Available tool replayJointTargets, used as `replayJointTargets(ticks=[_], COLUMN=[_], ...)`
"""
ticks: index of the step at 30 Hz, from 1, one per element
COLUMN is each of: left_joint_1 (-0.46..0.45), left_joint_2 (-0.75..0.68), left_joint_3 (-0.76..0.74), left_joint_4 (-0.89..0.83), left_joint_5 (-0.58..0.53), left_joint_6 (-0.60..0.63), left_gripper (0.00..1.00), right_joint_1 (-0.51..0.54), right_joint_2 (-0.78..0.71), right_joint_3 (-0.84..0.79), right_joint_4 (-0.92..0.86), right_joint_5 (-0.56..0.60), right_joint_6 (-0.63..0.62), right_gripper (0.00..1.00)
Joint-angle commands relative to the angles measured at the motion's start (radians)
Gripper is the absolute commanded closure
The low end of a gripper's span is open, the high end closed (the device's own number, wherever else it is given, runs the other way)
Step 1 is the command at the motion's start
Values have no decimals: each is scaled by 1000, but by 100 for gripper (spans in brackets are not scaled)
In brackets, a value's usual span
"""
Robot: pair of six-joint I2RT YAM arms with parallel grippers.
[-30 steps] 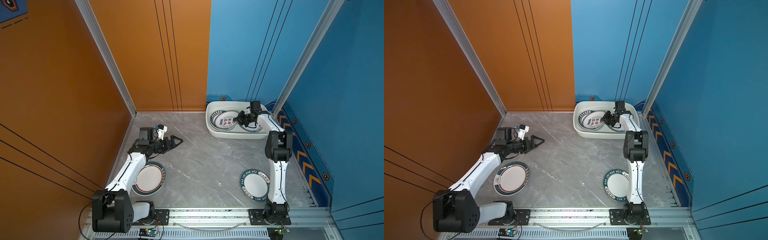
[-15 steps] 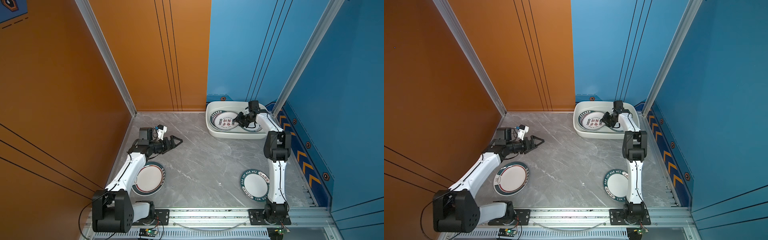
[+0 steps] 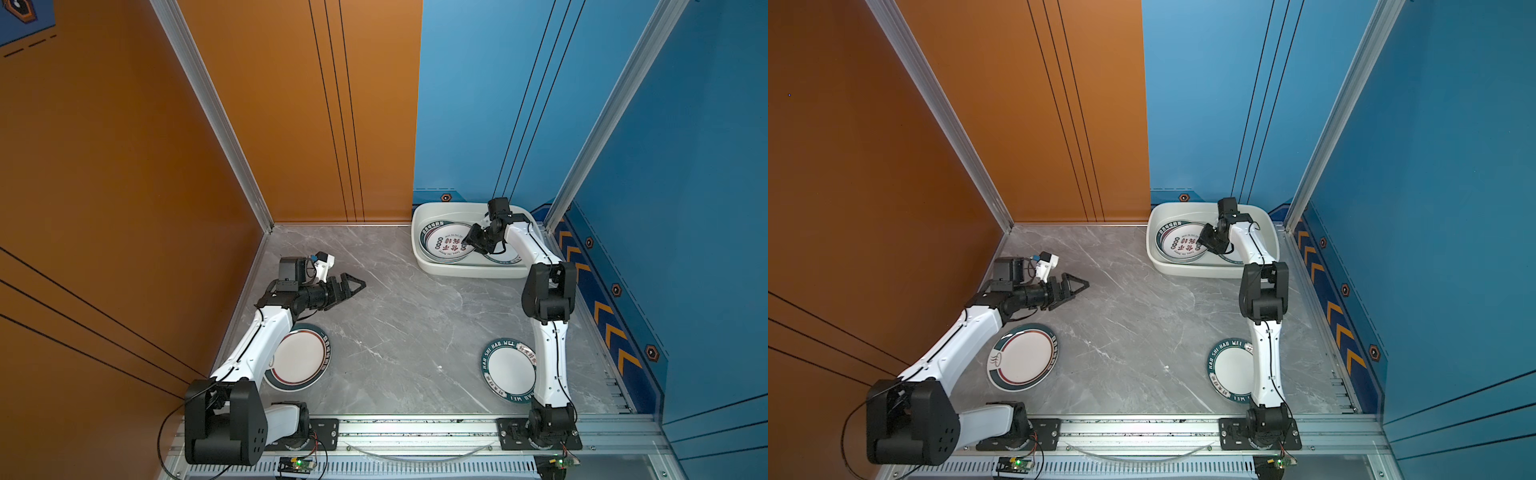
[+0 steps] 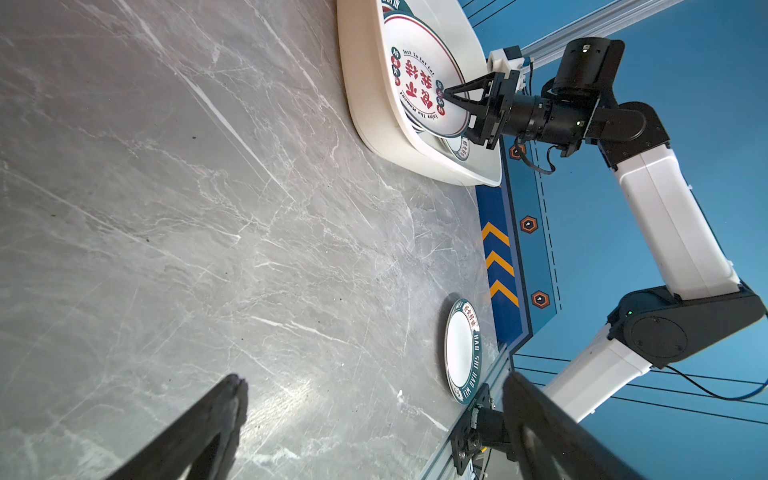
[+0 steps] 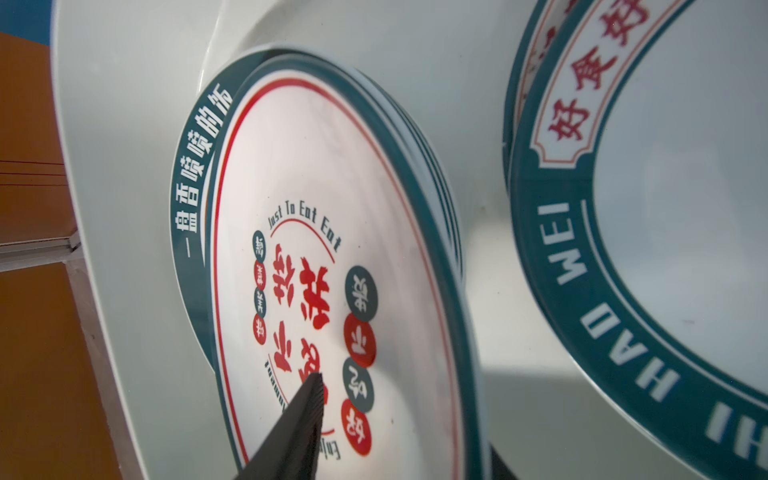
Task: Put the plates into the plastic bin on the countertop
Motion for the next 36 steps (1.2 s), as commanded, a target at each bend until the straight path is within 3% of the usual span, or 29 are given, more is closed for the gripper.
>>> replayJointTargets(ticks=[1,27,36], left_joint_1=[12,9,-127], left_joint_2=[-17,-26,3], left_joint_3=[-9,-13,48], left_joint_4=[-21,-44,-74], left_joint_5=[25,45,-34], left_joint_6=[28,49,54], left_gripper=[2,2,2], right_joint_1=[14,18,3], right_joint_2=[23,-2,-172], right_joint_3=[48,65,56], right_joint_4=[-79,-124,-114], right_joint_5=[70,135,162], right_joint_6=[-44,-92,-112], right_gripper=[55,53,52])
